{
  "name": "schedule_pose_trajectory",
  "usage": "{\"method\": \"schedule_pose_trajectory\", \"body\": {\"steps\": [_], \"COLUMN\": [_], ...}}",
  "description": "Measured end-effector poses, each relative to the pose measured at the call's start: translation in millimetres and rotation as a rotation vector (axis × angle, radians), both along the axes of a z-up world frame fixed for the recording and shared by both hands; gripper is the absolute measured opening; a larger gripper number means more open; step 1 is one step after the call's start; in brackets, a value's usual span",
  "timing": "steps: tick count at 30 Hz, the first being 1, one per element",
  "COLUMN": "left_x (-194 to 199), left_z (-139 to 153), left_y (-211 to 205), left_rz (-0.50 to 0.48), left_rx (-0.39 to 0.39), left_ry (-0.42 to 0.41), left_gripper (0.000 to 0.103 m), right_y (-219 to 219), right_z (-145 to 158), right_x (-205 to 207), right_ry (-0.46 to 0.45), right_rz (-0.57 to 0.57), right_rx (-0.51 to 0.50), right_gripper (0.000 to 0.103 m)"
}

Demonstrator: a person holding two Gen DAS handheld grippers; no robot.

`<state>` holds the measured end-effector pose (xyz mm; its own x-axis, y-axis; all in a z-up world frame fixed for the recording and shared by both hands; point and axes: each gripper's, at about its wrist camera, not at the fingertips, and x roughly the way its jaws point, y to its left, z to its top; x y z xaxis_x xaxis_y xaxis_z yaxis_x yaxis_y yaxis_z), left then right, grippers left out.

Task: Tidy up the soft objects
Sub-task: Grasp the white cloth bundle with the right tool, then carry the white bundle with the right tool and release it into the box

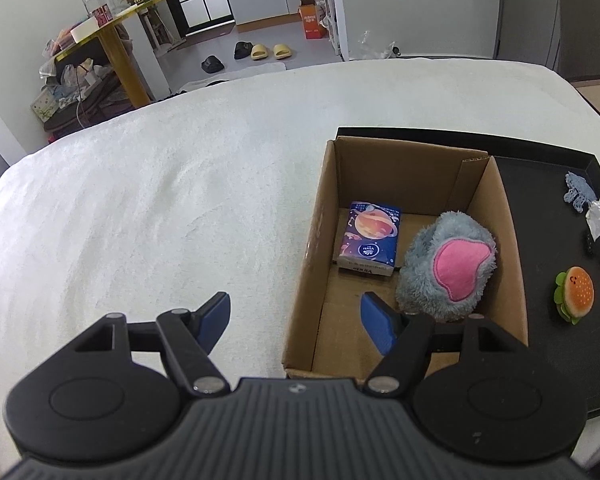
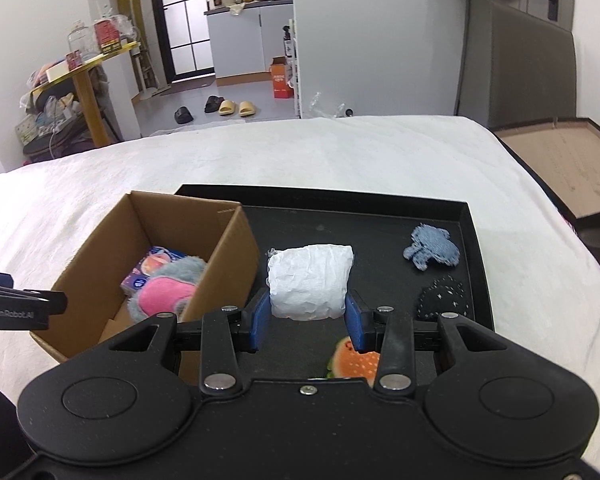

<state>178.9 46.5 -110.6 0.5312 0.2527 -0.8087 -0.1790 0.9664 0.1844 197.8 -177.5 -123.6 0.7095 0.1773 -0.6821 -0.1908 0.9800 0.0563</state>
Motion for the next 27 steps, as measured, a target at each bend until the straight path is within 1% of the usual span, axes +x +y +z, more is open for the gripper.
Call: {"method": "schedule_pose_trajectory", "body": {"steps": [7, 14, 20, 23, 27], "left_x": [-1, 0, 4, 4, 4], "left_z": [0, -2, -7, -9, -12], "left_y": [5, 12, 22, 26, 31], "left_rz": [0.007, 0.02, 0.037, 0.045, 0.049], "left_rx": [-0.026, -0.06, -0.112, -0.139, -0.167], "left_ry": [-0.009, -0.01, 0.02, 0.027, 0.038], "left_gripper": [0.07, 0.07, 0.067, 0.062, 0.051], "right_y": [20, 44, 68, 76, 88], "right_z": [11, 17, 21, 23, 25], "right_x": [0, 0, -1, 2, 3], "right_ry": [-0.019, -0.023, -0.025, -0.023, -0.023], "right_rz": [0.044, 0.117, 0.183, 0.208, 0.251], "right_rx": [-0.027, -0.025, -0.028, -0.025, -0.02], "right_gripper": [0.039, 0.039, 0.039, 0.039, 0.039]}}
